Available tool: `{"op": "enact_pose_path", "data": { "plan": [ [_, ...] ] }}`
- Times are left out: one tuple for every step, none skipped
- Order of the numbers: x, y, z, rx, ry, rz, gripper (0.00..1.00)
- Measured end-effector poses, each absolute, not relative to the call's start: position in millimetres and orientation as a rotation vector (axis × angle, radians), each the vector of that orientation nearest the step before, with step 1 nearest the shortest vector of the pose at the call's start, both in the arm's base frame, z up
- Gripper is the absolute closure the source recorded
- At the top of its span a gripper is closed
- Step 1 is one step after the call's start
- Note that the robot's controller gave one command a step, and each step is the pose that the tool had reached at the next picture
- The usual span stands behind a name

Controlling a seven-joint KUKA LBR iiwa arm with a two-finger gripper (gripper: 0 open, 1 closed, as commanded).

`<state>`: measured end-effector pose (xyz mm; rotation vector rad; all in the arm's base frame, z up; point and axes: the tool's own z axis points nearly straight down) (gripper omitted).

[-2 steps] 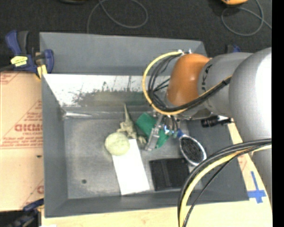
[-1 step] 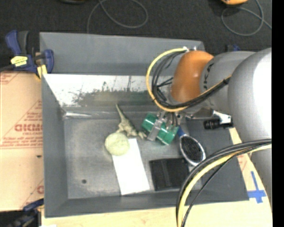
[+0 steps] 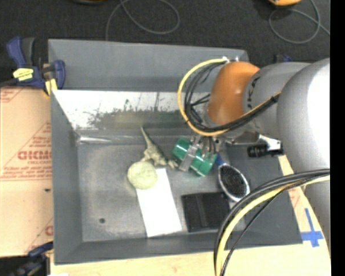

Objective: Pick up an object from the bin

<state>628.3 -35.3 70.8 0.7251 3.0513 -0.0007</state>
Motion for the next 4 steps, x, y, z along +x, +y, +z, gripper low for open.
{"op": "enact_pose_path", "data": {
  "plan": [
    [627.7,-35,73,0.725,3.053,-0.002,1.0],
    [626.3,-36,84,0.726,3.059,-0.003,1.0],
    [625.9,-35,108,0.725,3.062,-0.002,1.0],
    [627.5,-36,130,0.723,3.058,0.0,1.0]
  ]
}}
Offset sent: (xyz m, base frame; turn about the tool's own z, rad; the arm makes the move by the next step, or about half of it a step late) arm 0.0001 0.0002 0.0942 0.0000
